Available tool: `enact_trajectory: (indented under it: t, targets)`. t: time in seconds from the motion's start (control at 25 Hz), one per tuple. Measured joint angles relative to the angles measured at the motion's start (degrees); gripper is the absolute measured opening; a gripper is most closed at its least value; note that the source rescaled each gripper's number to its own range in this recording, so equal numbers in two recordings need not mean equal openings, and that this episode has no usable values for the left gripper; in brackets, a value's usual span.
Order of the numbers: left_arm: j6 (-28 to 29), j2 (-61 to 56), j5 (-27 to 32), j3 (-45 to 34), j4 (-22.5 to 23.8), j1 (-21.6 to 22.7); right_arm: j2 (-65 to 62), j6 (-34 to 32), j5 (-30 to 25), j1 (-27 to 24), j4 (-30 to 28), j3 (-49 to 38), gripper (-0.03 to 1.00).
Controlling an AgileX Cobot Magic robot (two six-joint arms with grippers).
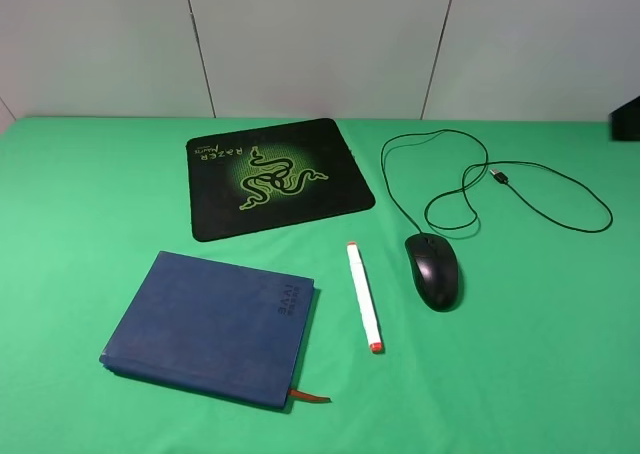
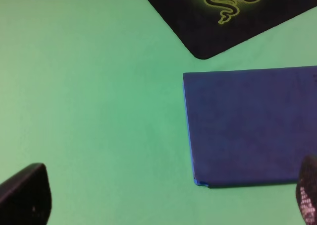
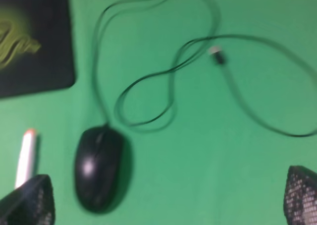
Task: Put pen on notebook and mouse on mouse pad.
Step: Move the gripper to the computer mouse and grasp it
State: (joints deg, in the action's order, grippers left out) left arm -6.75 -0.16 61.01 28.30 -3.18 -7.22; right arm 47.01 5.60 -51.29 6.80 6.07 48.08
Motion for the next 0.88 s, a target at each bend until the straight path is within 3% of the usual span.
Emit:
enact_trajectory:
  t: [0.4,0.88]
  targets:
    - [0.0,0.0,0.0,0.0,0.0,0.0,13.3,0.0,0.0,12.0,-0.2,0.0,1.00]
    - [0.0,0.0,0.0,0.0,0.0,0.0,25.3,-3.9,1.9,13.3,-0.1,0.1,1.00]
